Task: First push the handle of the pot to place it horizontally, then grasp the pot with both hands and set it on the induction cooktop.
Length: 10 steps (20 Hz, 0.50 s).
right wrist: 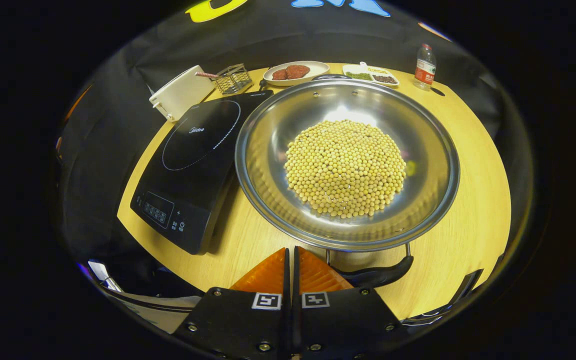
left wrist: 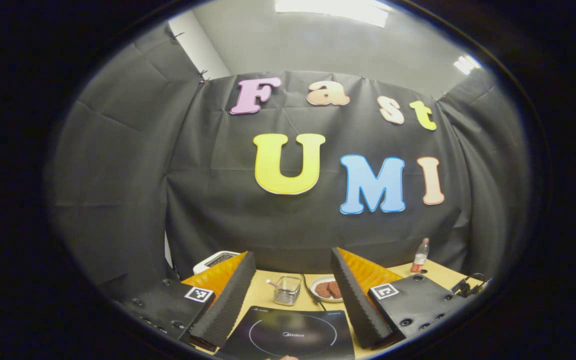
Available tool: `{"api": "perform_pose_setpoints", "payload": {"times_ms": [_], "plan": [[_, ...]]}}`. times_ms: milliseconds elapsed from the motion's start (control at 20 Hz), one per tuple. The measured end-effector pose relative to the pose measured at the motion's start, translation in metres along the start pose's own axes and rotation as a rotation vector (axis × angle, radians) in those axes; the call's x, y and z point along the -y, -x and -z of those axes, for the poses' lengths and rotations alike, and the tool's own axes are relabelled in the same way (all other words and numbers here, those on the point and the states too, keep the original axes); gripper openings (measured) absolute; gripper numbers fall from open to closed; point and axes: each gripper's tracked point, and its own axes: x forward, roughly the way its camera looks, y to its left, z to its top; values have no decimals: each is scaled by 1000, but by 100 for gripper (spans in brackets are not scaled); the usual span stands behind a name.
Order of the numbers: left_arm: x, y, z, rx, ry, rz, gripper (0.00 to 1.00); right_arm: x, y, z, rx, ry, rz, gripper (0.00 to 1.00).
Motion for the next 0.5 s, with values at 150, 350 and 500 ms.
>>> {"api": "perform_pose_setpoints", "payload": {"times_ms": [150, 350, 500], "plan": [[10, 0, 0, -1, -2, -15, 96, 11, 1, 0, -11, 11, -5, 1], [28, 0, -1, -7, -6, -28, 98, 27, 5, -4, -14, 20, -14, 1], [42, -4, -3, -5, -12, -34, 100, 38, 7, -5, -24, 31, -22, 1]]}}
